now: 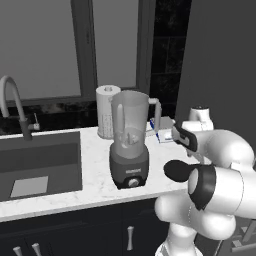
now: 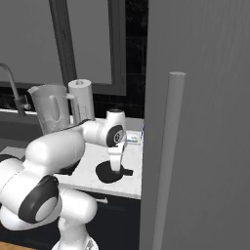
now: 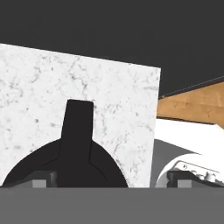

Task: Close the lid blender by securely placing the lid on top.

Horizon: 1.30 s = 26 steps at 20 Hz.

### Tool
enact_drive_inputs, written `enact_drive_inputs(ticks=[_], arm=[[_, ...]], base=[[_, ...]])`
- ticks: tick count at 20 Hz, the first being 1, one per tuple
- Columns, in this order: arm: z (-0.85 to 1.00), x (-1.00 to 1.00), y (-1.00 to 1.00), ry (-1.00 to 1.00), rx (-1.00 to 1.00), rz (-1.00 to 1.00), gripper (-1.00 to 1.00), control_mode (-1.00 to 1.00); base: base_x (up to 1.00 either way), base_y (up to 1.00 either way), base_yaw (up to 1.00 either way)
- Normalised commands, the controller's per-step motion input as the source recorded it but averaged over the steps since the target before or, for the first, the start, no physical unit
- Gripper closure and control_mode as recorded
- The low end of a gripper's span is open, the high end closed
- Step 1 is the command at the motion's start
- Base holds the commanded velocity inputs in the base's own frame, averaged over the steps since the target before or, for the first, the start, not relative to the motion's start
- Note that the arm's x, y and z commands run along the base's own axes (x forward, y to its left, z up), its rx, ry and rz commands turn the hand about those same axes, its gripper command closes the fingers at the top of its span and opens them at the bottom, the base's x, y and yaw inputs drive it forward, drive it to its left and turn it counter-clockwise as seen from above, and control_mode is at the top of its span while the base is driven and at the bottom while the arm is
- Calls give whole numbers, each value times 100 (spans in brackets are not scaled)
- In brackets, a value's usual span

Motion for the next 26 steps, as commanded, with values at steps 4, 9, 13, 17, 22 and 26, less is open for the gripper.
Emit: enact_drive_inputs(ticks=[4,9,13,17,22,26], arm=[[-32,1,0,0,0,0,-100,-100],[-19,3,-6,-1,3,0,-100,-100],[0,1,-30,0,3,0,-100,-100],[-9,12,-14,0,3,0,-100,-100],[-27,20,0,-1,2,0,-100,-100],[-31,26,0,0,1,0,-100,-100]], base=[[0,0,0],[0,0,0],[0,0,0],[0,0,0],[0,0,0],[0,0,0]])
